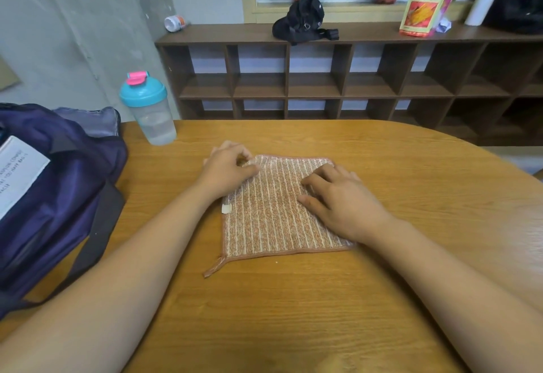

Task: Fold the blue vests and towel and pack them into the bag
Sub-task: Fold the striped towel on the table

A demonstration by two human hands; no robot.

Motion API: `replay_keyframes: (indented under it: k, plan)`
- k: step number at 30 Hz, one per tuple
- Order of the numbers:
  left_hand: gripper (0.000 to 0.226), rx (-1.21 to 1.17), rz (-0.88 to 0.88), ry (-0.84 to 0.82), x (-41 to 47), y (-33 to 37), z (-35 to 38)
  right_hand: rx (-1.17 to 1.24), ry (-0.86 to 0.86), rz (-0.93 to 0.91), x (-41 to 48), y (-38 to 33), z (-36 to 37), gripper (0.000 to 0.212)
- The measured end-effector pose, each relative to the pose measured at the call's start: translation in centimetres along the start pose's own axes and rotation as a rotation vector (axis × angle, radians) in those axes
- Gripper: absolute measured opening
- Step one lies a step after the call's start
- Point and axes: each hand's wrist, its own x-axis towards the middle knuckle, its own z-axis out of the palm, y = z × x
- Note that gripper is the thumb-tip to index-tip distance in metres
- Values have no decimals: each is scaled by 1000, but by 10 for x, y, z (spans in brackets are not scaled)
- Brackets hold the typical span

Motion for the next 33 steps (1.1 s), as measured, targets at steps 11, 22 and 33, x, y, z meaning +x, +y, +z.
replay_keyframes:
  k: [11,22,33]
  plan:
    - [32,-105,11,149,2,-28,-13,31,35,6,-1,3,-5,46]
    - [2,-116,48,117,2,-30,-14,237,120,199,34,27,-14,44]
    - [3,-191,30,161,5,-31,-19,272,-143,259,89,43,-26,5]
